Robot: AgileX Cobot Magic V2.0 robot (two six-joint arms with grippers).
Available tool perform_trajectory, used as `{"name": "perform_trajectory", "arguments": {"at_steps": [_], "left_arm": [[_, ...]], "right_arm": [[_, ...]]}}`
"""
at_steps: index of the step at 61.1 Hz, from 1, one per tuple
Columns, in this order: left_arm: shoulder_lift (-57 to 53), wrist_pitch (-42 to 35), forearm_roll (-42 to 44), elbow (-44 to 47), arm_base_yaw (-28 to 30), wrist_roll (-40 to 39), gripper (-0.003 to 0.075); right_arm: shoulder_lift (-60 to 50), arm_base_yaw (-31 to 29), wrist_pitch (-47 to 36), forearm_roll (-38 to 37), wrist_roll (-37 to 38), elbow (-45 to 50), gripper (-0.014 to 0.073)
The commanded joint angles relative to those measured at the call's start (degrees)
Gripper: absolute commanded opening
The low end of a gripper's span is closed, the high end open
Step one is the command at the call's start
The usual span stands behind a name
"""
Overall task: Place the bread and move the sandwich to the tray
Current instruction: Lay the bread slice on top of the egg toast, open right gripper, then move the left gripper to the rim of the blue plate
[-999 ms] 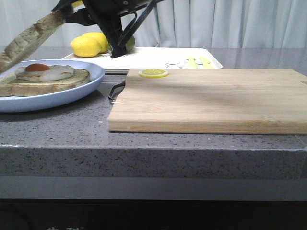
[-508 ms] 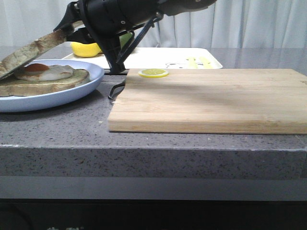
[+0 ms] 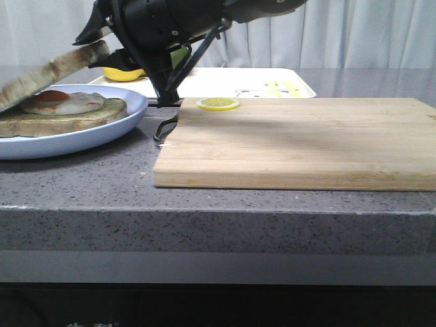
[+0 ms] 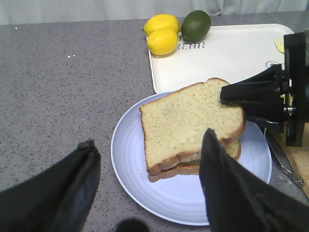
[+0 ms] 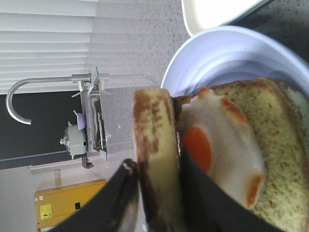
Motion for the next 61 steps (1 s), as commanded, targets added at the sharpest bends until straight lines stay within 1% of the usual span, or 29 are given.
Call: {"name": "perform_trajectory", "arguments": {"at_steps": [1, 7, 16, 23, 31, 38, 45, 50, 61], "left_arm": [[0.2, -4.1, -0.4, -1.5, -0.5, -0.1, 0.0439], [0.2, -4.1, -0.4, -1.5, -0.5, -0.1, 0.0439], [0.2, -4.1, -0.4, -1.5, -0.5, -0.1, 0.0439], [0.2, -4.1, -0.4, -1.5, -0.5, -0.1, 0.0439], [0.2, -4.1, -0.4, -1.5, -0.5, -0.1, 0.0439], [0.2, -4.1, -0.4, -1.5, -0.5, -0.1, 0.0439], [0.2, -4.1, -0.4, -1.5, -0.5, -0.1, 0.0439], [0.2, -4.1, -0.4, -1.5, -0.5, -0.1, 0.0439], [0.2, -4.1, -0.4, -1.5, -0.5, -0.1, 0.0439]], "right_arm": [[-3.3, -0.1, 2.5, -0.8, -0.2, -1.7, 0.0385], [-3.3, -0.5, 3.5, -4.7, -0.2, -1.7, 0.0428], [-4.0, -2.3, 6.1, -11.9, -0.2, -1.7, 0.0428], [-5.2, -4.7, 8.8, -19.2, -0.2, -1.7, 0.0428], [-7.6, -8.0, 14.0, -26.6, -0.2, -1.7, 0.0424], [-11.9, -10.9, 18.7, -34.0, 0.0, -1.7, 0.0424], [-17.4, -12.8, 22.0, -42.8, 0.2, -1.7, 0.0424], [-22.8, -13.0, 25.0, -51.7, 0.4, -1.7, 0.0424], [-35.1, -13.0, 31.8, -72.4, 8.0, -1.4, 0.0424]]}}
